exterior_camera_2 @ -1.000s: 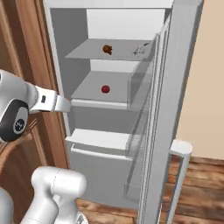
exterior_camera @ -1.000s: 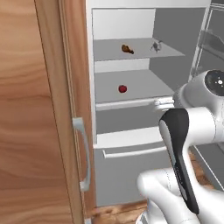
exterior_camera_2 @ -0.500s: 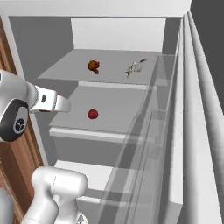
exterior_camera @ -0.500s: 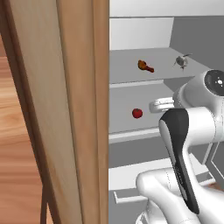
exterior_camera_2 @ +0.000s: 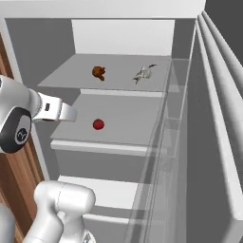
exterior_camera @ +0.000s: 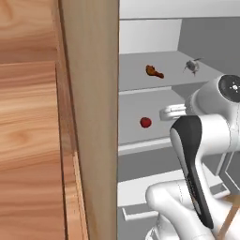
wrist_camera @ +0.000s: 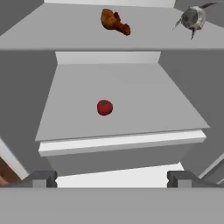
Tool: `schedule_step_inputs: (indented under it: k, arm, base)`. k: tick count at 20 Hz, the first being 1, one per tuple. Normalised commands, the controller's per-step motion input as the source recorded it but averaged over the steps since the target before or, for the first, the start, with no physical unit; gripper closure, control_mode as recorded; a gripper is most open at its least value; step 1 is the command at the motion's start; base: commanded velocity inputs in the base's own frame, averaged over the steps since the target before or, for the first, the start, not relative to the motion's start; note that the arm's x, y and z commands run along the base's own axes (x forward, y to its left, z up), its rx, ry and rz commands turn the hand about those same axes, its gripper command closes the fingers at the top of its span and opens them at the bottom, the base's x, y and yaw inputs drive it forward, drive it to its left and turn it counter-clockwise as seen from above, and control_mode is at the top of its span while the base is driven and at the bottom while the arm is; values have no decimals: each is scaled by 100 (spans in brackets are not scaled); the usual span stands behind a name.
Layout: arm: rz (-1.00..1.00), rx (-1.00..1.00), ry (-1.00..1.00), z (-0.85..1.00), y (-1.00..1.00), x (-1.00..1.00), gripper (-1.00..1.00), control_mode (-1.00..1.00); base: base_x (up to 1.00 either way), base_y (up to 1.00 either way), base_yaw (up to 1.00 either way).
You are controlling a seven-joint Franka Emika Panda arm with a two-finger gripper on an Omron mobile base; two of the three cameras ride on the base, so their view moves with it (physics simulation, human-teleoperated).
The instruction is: Gather the avocado and tomato from the fridge and place them on a tray on the dining counter. Then gather the fish and chicken drumstick from the fridge and place them on the other tray.
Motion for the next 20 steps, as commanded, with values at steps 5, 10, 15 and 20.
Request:
schedule_step_inputs:
  k: [5, 10, 15, 20]
  arm:
    - [0, 0, 0, 0, 0, 0, -100, 100]
    - [7, 11, 16, -21, -25, 15, -100, -100]
    - [11, 3, 6, -47, -2, 1, -100, -100]
    - [4, -7, 0, -36, 1, 21, -100, -100]
  base:
    - [9, -4, -17]
    - [3, -5, 0]
    - [0, 0, 0]
    - [0, 0, 0]
